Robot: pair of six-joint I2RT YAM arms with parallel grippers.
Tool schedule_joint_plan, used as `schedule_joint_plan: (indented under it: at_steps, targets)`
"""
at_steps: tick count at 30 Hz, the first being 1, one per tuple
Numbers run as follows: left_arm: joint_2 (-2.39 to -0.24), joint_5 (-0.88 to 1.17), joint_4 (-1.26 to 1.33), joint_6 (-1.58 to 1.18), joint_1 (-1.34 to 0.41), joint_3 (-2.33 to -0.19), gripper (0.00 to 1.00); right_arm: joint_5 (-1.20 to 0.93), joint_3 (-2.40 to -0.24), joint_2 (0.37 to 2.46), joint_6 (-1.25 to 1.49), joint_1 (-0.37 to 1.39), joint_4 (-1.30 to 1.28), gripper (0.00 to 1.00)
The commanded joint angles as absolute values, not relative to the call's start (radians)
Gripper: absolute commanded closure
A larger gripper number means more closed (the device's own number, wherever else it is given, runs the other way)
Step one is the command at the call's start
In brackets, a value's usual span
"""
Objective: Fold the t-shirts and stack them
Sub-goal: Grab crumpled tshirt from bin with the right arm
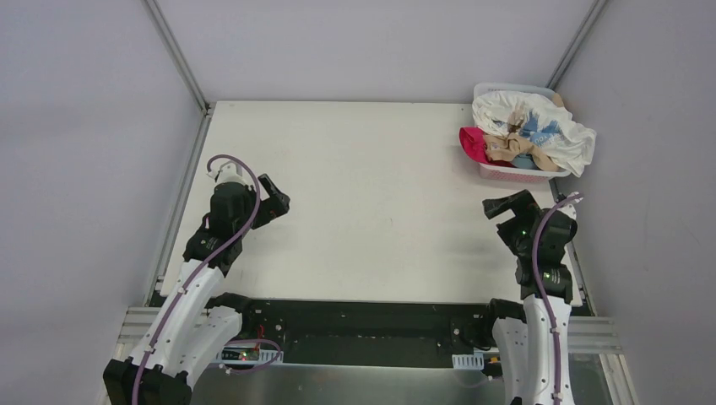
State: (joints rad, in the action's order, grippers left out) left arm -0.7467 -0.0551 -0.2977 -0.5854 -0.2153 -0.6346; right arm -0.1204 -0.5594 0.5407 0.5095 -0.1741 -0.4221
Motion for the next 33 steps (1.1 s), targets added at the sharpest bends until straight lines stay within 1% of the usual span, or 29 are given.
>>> schedule_joint_plan:
  at_steps: [1, 3, 7, 10, 13, 17, 19, 21, 22, 23, 25, 27, 31, 33]
  targets:
    - [-0.743, -0.097, -0.327, -0.597, -0.216, -0.631, 0.00, -0.165, -0.530, 0.512, 0.530, -0.172, -0.306, 0.01]
    - [-0.745, -0.097, -0.327, -0.597, -0.216, -0.629, 0.00, -0.163, -0.510, 0.494, 0.537, -0.172, -0.277, 0.00]
    - [-0.774, -0.094, -0.287, -0.623, -0.216, -0.631, 0.00, -0.086, -0.470, 0.479, 0.576, -0.172, -0.240, 0.00]
    - [-0.820, -0.047, -0.261, -0.604, -0.216, -0.658, 0.00, -0.061, -0.516, 0.526, 0.561, -0.172, -0.251, 0.01]
    - [-0.860, -0.030, -0.251, -0.587, -0.216, -0.681, 0.00, 0.081, -0.674, 0.672, 0.538, -0.173, -0.356, 0.01]
    - [-0.890, -0.022, -0.198, -0.585, -0.217, -0.677, 0.00, 0.258, -0.956, 0.934, 0.528, -0.174, -0.471, 0.01]
    - [-0.908, -0.009, -0.182, -0.572, -0.215, -0.681, 0.00, 0.321, -1.102, 1.072, 0.448, -0.175, -0.494, 0.01]
    - [-0.924, -0.002, -0.181, -0.550, -0.216, -0.698, 0.00, 0.358, -1.261, 1.222, 0.297, -0.175, -0.519, 0.01]
    - [-0.929, -0.002, -0.180, -0.543, -0.216, -0.702, 0.00, 0.332, -1.340, 1.291, 0.172, -0.177, -0.520, 0.01]
    - [-0.933, -0.001, -0.179, -0.536, -0.216, -0.705, 0.00, 0.251, -1.408, 1.380, 0.031, -0.179, -0.520, 0.01]
    - [-0.935, -0.005, -0.178, -0.531, -0.216, -0.702, 0.00, 0.141, -1.532, 1.480, -0.233, -0.187, -0.556, 0.01]
    - [-0.936, -0.010, -0.170, -0.528, -0.216, -0.694, 0.00, 0.040, -1.648, 1.584, -0.430, -0.196, -0.634, 0.01]
    - [-0.956, -0.015, -0.159, -0.514, -0.216, -0.698, 0.00, -0.039, -1.944, 1.795, -0.591, -0.219, -0.803, 0.01]
    - [-0.971, -0.021, -0.158, -0.508, -0.216, -0.705, 0.00, -0.049, -2.048, 1.873, -0.637, -0.233, -0.829, 0.01]
